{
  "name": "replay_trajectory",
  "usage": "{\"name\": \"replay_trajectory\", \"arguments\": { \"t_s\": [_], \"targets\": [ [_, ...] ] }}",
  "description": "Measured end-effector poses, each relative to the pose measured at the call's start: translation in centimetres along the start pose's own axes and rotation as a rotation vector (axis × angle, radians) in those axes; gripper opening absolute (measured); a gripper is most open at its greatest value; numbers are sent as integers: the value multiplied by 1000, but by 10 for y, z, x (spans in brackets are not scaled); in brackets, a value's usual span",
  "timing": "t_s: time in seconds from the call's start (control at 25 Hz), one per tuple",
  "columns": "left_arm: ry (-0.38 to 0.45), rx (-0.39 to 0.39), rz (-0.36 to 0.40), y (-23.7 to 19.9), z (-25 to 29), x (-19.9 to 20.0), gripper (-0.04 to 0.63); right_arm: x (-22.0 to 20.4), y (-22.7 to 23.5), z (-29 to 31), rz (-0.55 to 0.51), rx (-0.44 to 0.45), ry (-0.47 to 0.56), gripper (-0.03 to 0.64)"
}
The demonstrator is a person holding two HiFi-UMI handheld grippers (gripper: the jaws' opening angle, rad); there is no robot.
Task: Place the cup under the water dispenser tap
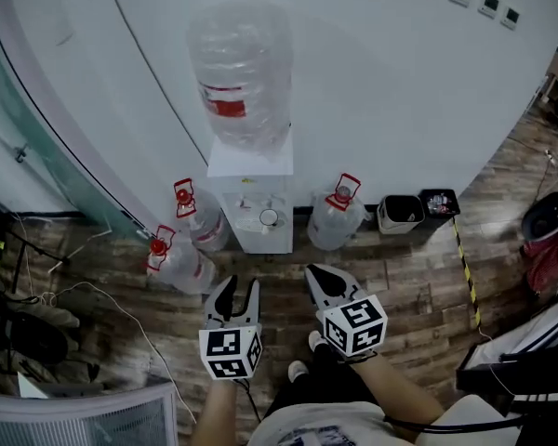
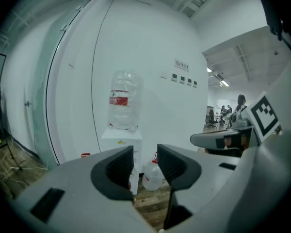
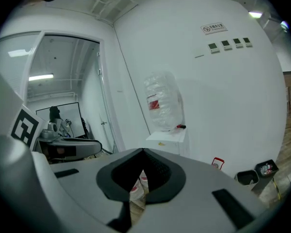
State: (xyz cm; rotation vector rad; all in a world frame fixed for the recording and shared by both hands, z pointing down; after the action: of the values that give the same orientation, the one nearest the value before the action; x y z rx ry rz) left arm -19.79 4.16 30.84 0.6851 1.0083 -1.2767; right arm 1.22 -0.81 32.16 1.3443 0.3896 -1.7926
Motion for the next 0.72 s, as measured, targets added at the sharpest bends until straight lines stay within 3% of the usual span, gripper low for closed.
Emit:
{"name": "replay_trajectory", "arguments": {
  "t_s": [0.44,0.72],
  "targets": [
    [4,47,4,55,-25,14,118,29,-7,-60,-118,88,30,20],
    [23,83,27,85,-23,18,74,30,5,-76,-103,121,37,20]
  ]
}}
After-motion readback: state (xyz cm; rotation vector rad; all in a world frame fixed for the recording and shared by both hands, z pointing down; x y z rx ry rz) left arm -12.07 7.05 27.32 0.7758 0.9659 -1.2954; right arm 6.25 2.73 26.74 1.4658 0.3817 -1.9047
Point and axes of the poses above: the fingertips, and each gripper's own axes: z forward along the fingers, y to its right, x out of its top, the point moved 10 cm from there along -z, backward along the fingers, and after that the axes turned 5 degrees about -y, right-handed, at the moved point
